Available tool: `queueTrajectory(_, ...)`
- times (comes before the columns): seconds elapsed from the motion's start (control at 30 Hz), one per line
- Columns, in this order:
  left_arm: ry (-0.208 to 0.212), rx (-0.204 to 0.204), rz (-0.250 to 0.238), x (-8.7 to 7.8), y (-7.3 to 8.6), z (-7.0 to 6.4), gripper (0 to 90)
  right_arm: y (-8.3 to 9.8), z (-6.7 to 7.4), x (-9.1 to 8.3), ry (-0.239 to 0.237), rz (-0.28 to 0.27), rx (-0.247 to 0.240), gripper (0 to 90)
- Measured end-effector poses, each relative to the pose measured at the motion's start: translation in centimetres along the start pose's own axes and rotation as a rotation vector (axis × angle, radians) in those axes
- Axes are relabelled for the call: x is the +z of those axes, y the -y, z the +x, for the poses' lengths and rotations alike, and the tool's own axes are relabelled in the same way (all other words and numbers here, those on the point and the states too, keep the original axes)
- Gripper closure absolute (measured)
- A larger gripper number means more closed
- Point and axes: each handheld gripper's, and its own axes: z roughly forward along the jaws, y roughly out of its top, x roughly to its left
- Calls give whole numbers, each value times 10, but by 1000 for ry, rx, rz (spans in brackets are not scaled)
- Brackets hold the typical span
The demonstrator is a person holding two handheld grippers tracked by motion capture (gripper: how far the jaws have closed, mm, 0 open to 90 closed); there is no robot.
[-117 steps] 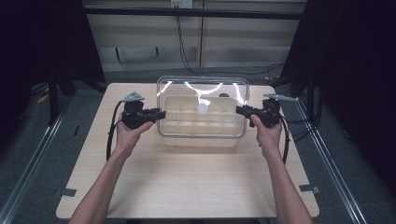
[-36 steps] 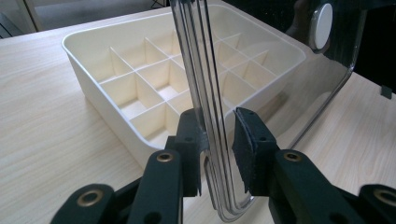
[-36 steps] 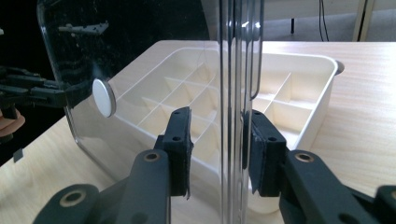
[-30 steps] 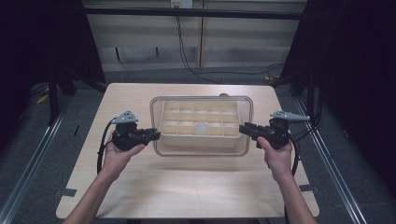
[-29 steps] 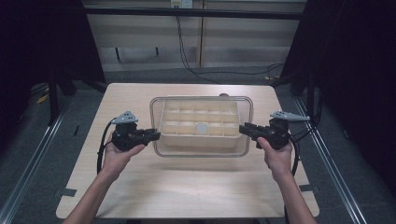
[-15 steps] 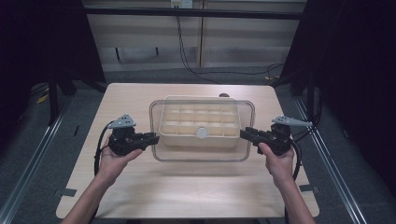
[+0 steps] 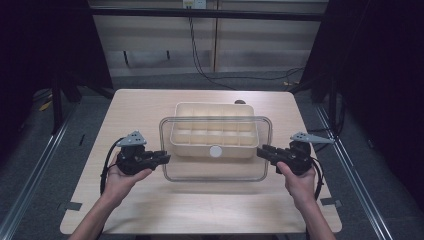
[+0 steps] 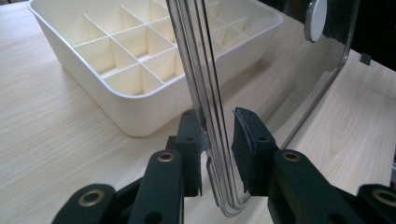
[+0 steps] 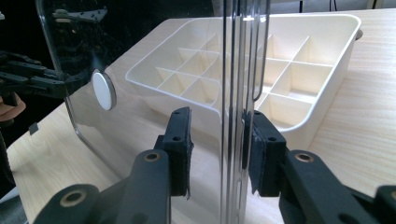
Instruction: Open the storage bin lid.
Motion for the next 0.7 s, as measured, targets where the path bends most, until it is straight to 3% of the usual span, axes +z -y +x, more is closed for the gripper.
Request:
queueTrajectory(0.13,-1,9,8,0,2,-4,730,3,0,-2,10,-4,4,639)
queueTrajectory(0.4,-1,15,40,-2,10,-4,726,13,5,-4,-17,8,12,649)
queueTrajectory(0.7,18,-2,60,-6,21,-6,729,23,9,-2,-26,38,26,649)
